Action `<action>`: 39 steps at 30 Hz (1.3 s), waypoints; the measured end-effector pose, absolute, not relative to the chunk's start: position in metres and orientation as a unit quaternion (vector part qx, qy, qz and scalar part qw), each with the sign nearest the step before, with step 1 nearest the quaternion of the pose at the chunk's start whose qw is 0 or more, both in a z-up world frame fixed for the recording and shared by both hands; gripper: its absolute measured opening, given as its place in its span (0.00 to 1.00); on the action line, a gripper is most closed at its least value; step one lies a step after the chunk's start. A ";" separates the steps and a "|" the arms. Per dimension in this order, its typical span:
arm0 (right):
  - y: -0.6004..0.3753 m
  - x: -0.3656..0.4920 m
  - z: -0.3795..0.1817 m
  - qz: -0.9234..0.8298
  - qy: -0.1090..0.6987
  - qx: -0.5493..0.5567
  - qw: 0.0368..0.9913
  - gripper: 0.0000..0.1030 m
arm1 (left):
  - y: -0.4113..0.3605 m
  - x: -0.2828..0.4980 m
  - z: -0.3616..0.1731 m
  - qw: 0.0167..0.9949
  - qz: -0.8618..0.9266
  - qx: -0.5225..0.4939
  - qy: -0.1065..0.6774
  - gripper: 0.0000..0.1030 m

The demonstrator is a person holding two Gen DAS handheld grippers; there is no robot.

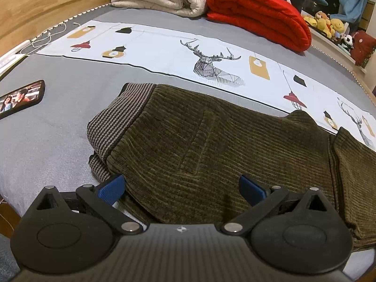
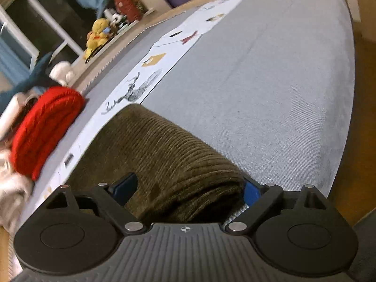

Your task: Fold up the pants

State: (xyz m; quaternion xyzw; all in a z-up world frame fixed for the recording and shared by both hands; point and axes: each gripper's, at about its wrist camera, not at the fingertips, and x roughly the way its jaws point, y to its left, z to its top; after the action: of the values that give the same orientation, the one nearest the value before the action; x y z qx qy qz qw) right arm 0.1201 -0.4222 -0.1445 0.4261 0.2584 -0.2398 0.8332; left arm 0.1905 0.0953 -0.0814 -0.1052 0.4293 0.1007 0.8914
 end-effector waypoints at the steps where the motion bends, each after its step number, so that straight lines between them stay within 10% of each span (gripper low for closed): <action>1: -0.427 0.117 -0.147 -0.244 0.249 0.443 0.826 0.83 | 0.097 0.190 -0.081 0.891 0.102 -0.107 0.428 1.00; 10: -0.396 0.137 -0.147 -0.263 0.281 0.313 0.868 0.85 | 0.114 0.181 -0.066 0.913 0.145 -0.089 0.372 1.00; 17: -0.417 0.122 -0.148 -0.236 0.253 0.410 0.844 0.48 | 0.137 0.191 -0.074 0.885 0.144 -0.162 0.413 1.00; 29: -0.422 0.123 -0.152 -0.216 0.244 0.455 0.829 0.74 | 0.139 0.190 -0.081 0.878 0.147 -0.166 0.424 1.00; 31: -0.419 0.125 -0.151 -0.220 0.257 0.433 0.836 0.46 | 0.139 0.190 -0.080 0.879 0.151 -0.161 0.423 1.00; 39: -0.416 0.126 -0.149 -0.227 0.254 0.429 0.837 0.42 | 0.148 0.191 -0.082 0.873 0.188 -0.143 0.427 1.00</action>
State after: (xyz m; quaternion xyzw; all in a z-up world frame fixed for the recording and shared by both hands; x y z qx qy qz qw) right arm 0.1259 -0.4161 -0.1493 0.4287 0.2537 -0.2273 0.8368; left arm 0.1911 0.1482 -0.0819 -0.1432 0.4269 0.1875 0.8730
